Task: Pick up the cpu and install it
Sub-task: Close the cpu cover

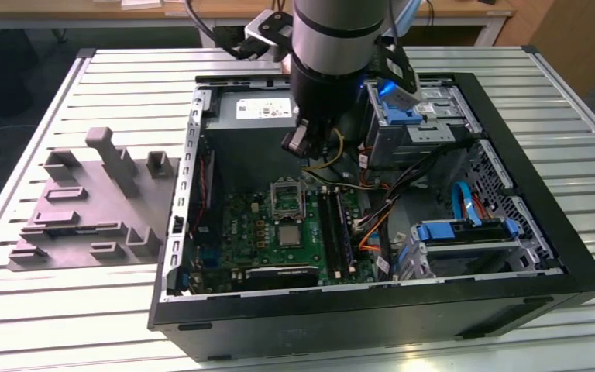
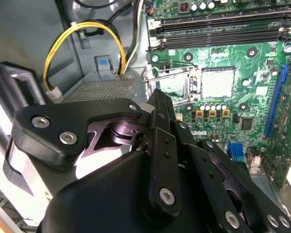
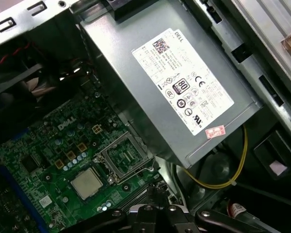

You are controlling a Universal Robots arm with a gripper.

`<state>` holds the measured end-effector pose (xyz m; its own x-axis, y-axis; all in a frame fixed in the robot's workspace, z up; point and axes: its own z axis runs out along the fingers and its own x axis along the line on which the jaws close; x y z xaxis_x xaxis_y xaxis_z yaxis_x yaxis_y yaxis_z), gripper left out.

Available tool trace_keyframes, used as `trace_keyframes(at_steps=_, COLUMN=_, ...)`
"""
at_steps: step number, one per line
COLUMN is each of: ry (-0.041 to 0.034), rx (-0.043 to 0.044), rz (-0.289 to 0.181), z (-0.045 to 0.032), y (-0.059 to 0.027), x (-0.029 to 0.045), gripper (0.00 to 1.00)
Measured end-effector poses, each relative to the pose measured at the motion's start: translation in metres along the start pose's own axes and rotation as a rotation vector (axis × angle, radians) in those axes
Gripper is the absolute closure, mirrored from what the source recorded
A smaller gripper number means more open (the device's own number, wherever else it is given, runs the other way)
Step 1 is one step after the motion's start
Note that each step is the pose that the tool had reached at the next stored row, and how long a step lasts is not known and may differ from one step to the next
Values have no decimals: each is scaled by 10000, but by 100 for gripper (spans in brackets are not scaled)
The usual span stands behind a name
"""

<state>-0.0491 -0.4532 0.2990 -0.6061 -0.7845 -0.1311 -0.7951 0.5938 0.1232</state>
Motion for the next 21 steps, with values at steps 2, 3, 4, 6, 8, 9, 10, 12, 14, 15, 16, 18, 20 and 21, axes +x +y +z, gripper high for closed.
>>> trace_keyframes(at_steps=2, ry=-5, rx=-3, rz=0, z=32, y=-27, x=24, gripper=89)
trace_keyframes(at_steps=3, ry=-9, rx=-4, rz=0, z=49, y=-43, x=25, gripper=89)
trace_keyframes(at_steps=4, ry=-8, rx=-3, rz=0, z=65, y=-68, x=10, gripper=89)
trace_keyframes(at_steps=6, ry=-21, rx=-15, rz=0, z=95, y=-108, x=-13, gripper=89)
trace_keyframes(at_steps=8, ry=-52, rx=-37, rz=-1, z=126, y=-129, x=-22, gripper=89)
trace_keyframes(at_steps=9, ry=-82, rx=-61, rz=-2, z=138, y=-134, x=-22, gripper=89)
trace_keyframes(at_steps=10, ry=-132, rx=-100, rz=-2, z=146, y=-137, x=-22, gripper=89)
trace_keyframes(at_steps=12, ry=-289, rx=-220, rz=-6, z=161, y=-142, x=-23, gripper=89)
trace_keyframes(at_steps=14, ry=-321, rx=-243, rz=-7, z=195, y=-158, x=-29, gripper=89)
trace_keyframes(at_steps=15, ry=-319, rx=-243, rz=-7, z=212, y=-165, x=-29, gripper=89)
trace_keyframes(at_steps=16, ry=-313, rx=-236, rz=-7, z=230, y=-170, x=-29, gripper=89)
trace_keyframes(at_steps=18, ry=-261, rx=-204, rz=-21, z=257, y=-189, x=-37, gripper=89)
trace_keyframes(at_steps=20, ry=-228, rx=-224, rz=-200, z=291, y=-203, x=-40, gripper=89)
trace_keyframes(at_steps=21, ry=-207, rx=-248, rz=-356, z=306, y=-205, x=-38, gripper=89)
